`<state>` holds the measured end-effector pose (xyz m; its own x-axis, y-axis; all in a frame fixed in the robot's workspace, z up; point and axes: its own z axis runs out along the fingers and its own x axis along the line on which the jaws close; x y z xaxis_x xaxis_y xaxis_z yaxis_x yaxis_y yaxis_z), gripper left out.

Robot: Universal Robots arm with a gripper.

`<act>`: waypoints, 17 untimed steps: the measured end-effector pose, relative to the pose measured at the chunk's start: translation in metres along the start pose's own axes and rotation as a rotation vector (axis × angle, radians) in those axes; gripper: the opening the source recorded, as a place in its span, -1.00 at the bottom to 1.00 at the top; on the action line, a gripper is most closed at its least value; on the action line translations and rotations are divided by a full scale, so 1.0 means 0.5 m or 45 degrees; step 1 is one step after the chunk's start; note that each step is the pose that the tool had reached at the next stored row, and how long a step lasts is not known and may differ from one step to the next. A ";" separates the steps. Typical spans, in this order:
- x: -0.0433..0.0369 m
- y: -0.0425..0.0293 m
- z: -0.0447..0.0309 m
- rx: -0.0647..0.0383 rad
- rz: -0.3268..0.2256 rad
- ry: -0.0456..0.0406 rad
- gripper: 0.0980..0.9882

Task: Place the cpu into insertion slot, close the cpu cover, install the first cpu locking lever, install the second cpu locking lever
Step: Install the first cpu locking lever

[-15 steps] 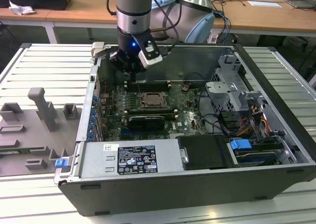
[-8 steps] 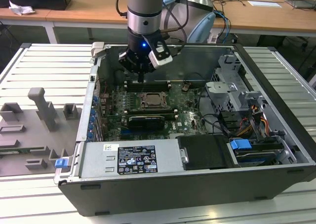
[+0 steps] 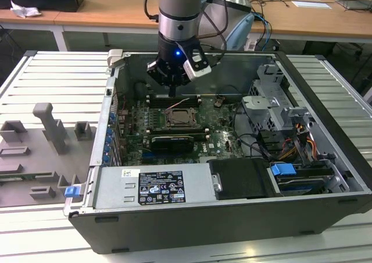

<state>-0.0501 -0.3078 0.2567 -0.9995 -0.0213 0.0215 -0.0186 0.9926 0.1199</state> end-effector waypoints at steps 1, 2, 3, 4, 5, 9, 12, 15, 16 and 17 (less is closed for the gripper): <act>-0.002 0.000 0.000 0.000 0.000 0.000 -0.98; -0.006 0.000 0.000 0.000 0.000 0.000 -0.98; -0.009 0.000 0.000 0.000 0.000 0.000 -0.98; -0.012 0.000 0.001 0.000 0.000 0.000 -0.98; -0.014 0.000 0.001 0.000 0.000 0.000 -0.98; -0.016 -0.001 0.003 0.000 0.000 -0.001 -0.98; -0.016 -0.001 0.005 -0.001 0.000 -0.004 -0.98; -0.016 -0.001 0.007 -0.001 -0.002 -0.014 -0.98; -0.016 -0.001 0.008 -0.001 -0.002 -0.016 -0.98; -0.016 -0.001 0.009 -0.001 -0.002 -0.017 -0.98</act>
<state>-0.0422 -0.3078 0.2521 -0.9997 -0.0215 0.0077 -0.0204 0.9924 0.1211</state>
